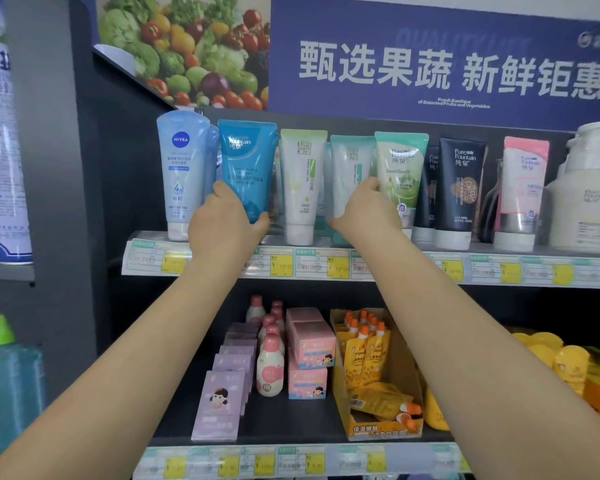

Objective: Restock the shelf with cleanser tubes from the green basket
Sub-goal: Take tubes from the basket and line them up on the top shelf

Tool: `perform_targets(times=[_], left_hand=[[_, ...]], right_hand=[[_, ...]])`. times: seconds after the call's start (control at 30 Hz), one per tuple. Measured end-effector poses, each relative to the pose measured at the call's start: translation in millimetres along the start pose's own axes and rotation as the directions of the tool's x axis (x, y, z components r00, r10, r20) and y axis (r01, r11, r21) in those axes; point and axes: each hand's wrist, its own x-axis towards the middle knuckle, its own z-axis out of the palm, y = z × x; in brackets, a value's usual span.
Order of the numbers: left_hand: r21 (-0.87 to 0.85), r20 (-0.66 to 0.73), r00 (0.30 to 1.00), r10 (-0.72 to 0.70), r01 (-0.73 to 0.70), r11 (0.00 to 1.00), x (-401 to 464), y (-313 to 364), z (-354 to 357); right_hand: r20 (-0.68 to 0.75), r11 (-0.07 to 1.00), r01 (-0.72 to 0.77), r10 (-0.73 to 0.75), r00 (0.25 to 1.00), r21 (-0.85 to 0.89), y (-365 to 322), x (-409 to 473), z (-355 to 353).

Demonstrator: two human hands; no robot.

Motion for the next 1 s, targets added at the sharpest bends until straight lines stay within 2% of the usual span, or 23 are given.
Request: perform_targets(times=[0.73,1.0], left_hand=[[-0.035,0.007,1.000,-0.012,0.012,0.999,-0.5,0.4,-2.7],[-0.036,0.005,1.000,-0.011,0.012,0.999,-0.6,-0.1,-2.1]], right_hand=[[0.085,0.998,-0.007,0.002,0.996,0.055,3.0,-2.7,-10.2],[0.056,0.999,0.001,-0.003,0.998,0.041,2.9,-5.1,-6.7]])
